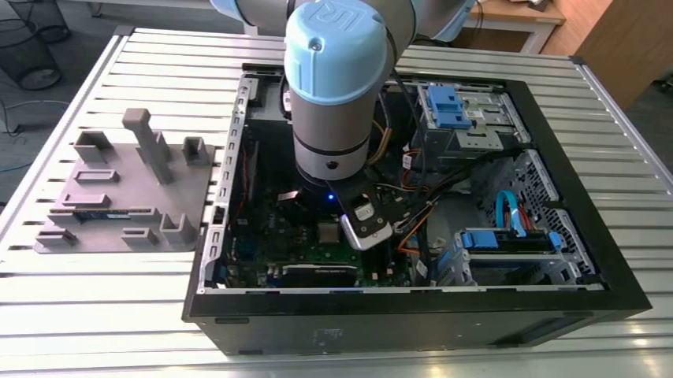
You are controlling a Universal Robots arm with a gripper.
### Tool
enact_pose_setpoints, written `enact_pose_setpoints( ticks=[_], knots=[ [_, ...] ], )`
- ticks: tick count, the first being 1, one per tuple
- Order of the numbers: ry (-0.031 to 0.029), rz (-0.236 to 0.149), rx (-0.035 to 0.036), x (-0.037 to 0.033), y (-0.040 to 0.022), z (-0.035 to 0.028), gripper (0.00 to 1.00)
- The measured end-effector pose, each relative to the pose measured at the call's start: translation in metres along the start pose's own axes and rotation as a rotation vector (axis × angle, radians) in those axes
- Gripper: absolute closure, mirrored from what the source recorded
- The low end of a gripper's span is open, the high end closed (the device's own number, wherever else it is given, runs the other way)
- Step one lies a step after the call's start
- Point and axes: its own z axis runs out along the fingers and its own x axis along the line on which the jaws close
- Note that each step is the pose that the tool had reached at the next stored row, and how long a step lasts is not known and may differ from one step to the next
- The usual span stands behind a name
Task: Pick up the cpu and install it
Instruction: 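Place the cpu into insertion slot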
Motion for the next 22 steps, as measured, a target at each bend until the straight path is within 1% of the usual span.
enact_pose_setpoints(
  ticks=[4,6,7,16,18,20,22],
  knots=[
    [0.0002,0.0,0.0006,0.0,0.0,-0.0001,0.55],
    [0.0002,0.0,0.0006,0.0,0.0,-0.0001,0.56],
    [0.0001,0.0,0.0006,0.0,0.0,0.0,0.58],
    [0.0,0.0,0.0009,0.0,0.0,-0.0001,0.59],
    [-0.0007,0.0,-0.0003,-0.0002,0.0002,-0.0019,0.59],
    [0.0,0.0,0.001,-0.0002,0.0001,-0.0048,0.59],
    [-0.0002,0.0,0.0005,-0.0003,0.0002,-0.0054,0.59]
  ],
)
